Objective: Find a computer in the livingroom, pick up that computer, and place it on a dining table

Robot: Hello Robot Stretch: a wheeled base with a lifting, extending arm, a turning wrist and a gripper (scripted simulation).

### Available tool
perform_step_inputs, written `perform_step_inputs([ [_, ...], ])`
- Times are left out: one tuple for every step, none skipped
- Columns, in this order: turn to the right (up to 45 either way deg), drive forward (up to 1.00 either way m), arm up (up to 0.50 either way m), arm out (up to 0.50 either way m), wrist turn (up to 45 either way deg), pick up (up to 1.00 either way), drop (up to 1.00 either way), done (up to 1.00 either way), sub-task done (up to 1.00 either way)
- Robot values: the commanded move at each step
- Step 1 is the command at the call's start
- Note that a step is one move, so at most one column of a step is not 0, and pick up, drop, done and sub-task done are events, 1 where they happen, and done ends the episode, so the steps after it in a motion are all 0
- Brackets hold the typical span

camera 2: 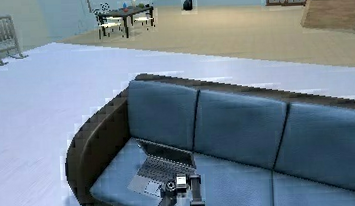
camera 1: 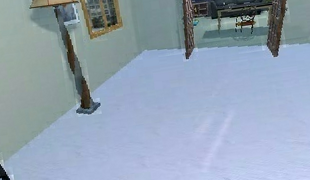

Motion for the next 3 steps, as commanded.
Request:
perform_step_inputs([
  [0.0, 0.0, 0.0, 0.0, 45.0, 0.0, 0.0, 0.0, 0.0],
  [0.0, 0.0, 0.0, 0.0, 45.0, 0.0, 0.0, 0.0, 0.0],
  [0.0, 0.0, 0.0, 0.02, 0.0, 0.0, 0.0, 0.0, 0.0],
])
